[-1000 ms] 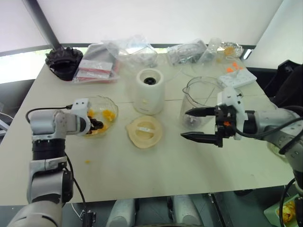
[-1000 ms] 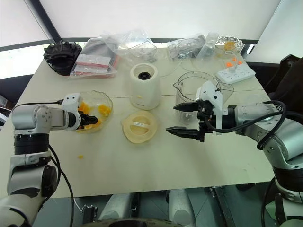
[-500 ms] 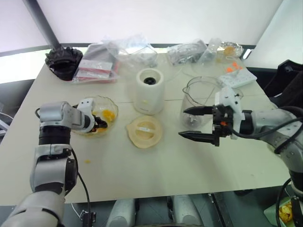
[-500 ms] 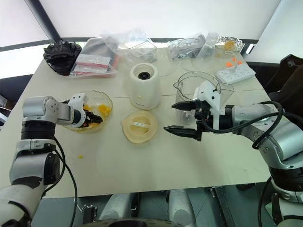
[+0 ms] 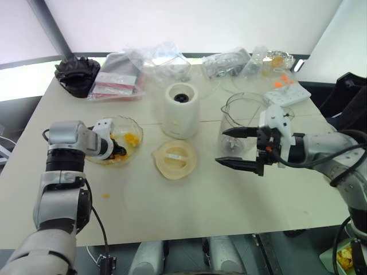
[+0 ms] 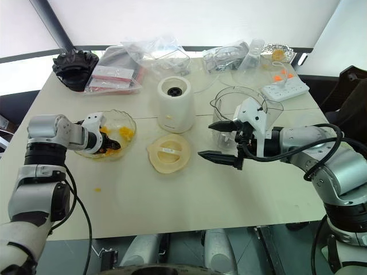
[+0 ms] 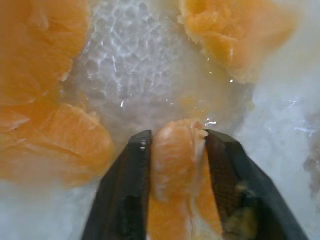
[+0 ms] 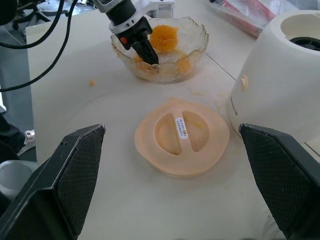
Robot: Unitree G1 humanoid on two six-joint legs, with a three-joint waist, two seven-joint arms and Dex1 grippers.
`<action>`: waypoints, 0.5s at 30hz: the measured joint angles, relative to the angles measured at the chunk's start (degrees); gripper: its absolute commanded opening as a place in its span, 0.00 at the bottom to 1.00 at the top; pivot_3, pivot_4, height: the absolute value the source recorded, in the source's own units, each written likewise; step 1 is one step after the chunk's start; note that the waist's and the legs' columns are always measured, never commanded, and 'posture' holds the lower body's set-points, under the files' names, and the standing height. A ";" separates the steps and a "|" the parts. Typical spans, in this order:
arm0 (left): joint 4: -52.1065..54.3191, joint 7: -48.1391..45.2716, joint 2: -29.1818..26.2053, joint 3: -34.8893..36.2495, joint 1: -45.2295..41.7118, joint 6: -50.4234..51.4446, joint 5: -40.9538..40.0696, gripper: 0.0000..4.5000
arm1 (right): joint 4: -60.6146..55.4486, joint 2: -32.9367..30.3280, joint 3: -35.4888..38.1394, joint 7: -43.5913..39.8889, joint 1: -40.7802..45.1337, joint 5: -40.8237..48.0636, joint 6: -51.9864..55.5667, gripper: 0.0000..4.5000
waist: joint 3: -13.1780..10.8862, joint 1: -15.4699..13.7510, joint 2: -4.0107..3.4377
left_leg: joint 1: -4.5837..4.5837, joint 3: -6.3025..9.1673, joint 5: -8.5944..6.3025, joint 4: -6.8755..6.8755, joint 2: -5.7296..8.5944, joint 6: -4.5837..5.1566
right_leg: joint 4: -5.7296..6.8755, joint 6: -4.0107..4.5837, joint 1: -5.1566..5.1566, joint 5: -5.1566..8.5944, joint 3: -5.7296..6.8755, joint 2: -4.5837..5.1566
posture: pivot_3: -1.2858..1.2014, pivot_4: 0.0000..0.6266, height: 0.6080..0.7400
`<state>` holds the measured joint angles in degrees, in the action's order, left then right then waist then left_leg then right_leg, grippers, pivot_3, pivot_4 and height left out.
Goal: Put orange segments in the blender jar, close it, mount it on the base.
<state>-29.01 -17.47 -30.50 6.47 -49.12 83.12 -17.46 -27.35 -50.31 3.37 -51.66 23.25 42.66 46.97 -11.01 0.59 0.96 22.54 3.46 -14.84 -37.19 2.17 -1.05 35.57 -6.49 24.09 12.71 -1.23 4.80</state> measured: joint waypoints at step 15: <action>5.09 0.21 -0.18 1.86 2.35 1.93 0.01 0.07 | 0.71 1.29 -1.19 -0.47 0.84 -1.51 -1.09 1.00 | 0.00 0.01 0.00 | 0.00 0.00 0.01 -0.03 0.00 -0.02 | 0.10 0.00 0.03 0.00 -0.01 0.02 | 0.52 0.24 1.00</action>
<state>-23.91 -17.26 -30.68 8.34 -46.77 85.05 -17.45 -26.64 -49.03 2.19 -52.13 24.10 41.15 45.89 -11.01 0.61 0.96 22.54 3.47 -14.82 -37.22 2.17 -1.07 35.67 -6.49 24.12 12.71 -1.24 4.83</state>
